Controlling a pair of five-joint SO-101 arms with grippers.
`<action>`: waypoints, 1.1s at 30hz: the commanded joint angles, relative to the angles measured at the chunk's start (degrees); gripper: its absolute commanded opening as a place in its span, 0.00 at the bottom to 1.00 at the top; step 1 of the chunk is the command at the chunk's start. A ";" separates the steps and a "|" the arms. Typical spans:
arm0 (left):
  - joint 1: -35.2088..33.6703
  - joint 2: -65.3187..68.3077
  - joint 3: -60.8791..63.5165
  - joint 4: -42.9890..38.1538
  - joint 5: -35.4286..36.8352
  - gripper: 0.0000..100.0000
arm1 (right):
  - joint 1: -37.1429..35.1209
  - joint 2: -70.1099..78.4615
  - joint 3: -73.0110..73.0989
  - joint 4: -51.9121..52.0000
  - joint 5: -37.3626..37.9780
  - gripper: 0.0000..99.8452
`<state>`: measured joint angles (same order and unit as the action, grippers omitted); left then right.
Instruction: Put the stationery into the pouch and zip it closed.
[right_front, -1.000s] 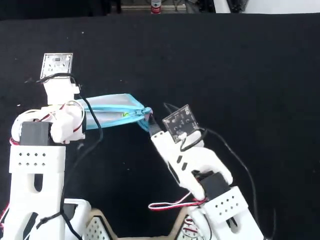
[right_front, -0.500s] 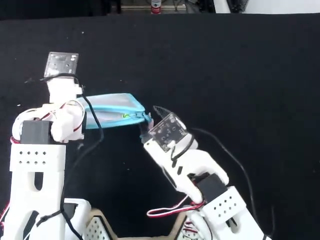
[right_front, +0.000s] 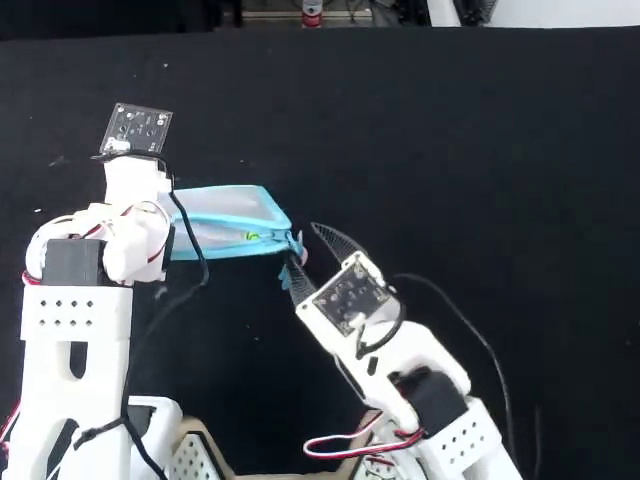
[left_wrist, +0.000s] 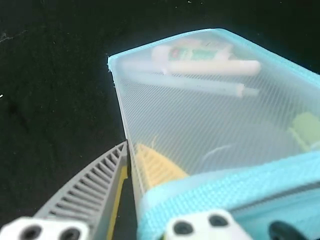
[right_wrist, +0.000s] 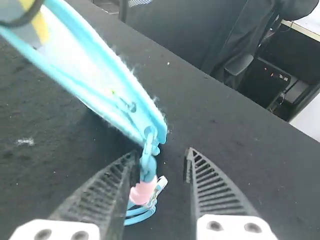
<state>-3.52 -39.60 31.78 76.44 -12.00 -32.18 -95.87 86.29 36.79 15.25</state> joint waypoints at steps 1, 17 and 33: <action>1.19 0.97 1.27 0.18 -0.44 0.03 | -0.26 -2.42 -0.04 0.09 0.18 0.14; 5.93 0.62 2.51 0.09 -0.44 0.03 | 2.46 12.44 -2.51 -8.35 0.35 0.13; 6.20 0.97 2.51 -0.09 -0.44 0.03 | 3.96 12.44 -4.44 -8.70 -0.09 0.15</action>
<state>0.44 -39.60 32.40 76.18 -12.26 -28.92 -83.74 85.58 29.58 15.25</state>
